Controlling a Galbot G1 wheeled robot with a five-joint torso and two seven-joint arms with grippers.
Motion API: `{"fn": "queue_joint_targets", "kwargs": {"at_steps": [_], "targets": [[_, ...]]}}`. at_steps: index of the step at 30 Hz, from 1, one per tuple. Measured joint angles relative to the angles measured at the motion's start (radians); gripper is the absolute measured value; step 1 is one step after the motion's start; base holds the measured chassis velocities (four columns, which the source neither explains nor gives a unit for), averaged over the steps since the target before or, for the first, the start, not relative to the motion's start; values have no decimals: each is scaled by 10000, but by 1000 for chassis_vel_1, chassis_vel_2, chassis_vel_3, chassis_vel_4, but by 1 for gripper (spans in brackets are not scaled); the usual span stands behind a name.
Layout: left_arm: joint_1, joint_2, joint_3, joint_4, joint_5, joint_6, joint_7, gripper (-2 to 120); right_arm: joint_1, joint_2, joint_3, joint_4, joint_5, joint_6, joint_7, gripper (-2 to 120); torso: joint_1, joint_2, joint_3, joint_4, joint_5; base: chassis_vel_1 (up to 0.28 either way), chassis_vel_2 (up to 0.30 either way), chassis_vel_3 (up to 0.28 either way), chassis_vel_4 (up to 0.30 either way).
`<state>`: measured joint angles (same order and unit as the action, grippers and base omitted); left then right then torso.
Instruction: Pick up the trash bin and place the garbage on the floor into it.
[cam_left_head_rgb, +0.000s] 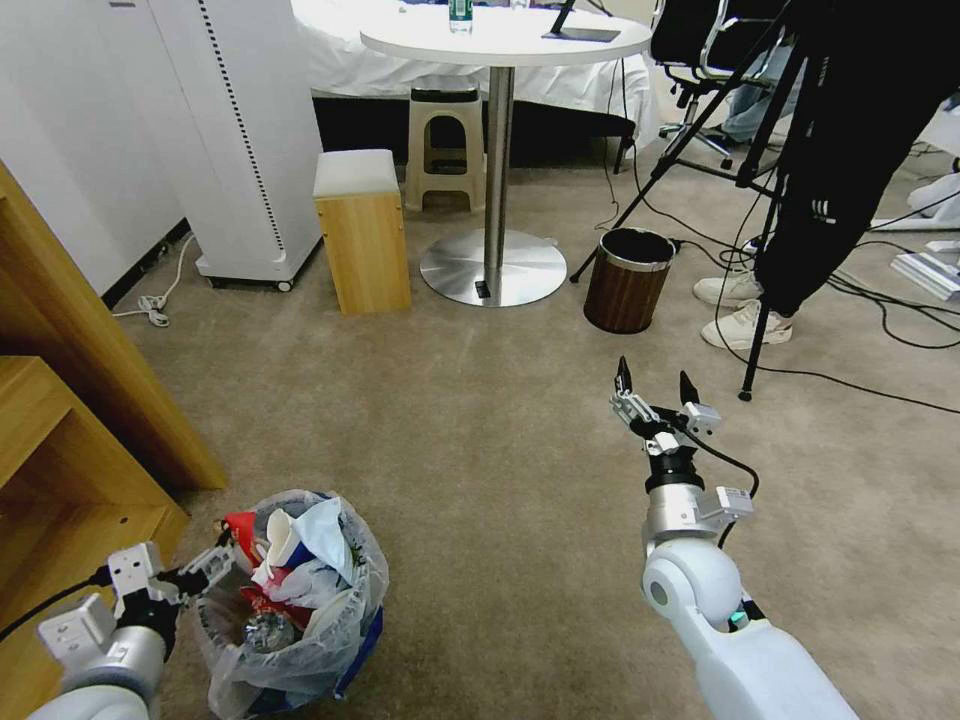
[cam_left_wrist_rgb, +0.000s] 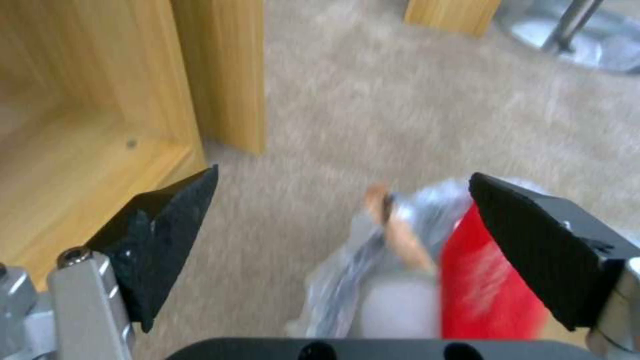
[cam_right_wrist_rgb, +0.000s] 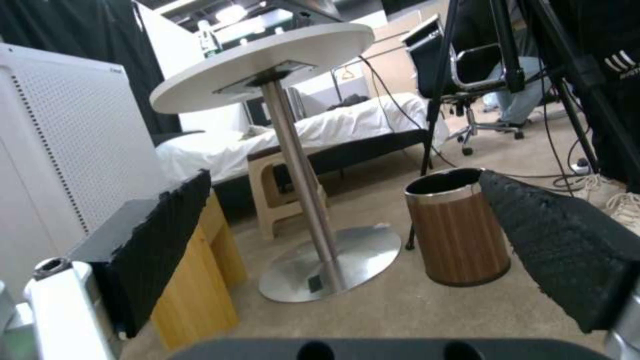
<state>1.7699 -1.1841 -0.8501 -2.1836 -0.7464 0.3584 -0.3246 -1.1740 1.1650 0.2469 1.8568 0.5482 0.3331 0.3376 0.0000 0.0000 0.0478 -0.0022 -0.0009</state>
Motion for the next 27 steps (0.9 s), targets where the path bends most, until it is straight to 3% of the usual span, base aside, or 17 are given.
{"fn": "queue_joint_targets", "kwargs": {"at_steps": [16,27], "targets": [[-167,-803,-598,-1133,1428,-1212,1087,100,178,16,444,-156,-259,65,139,100,1,0,0,0,2,0,0,0,0],[-332,-1366,-304,-971,1772,-2645,1696,100,-487,128,922,108,-168,176,26,100,1,0,0,-1,0,0,0,0,0]]}}
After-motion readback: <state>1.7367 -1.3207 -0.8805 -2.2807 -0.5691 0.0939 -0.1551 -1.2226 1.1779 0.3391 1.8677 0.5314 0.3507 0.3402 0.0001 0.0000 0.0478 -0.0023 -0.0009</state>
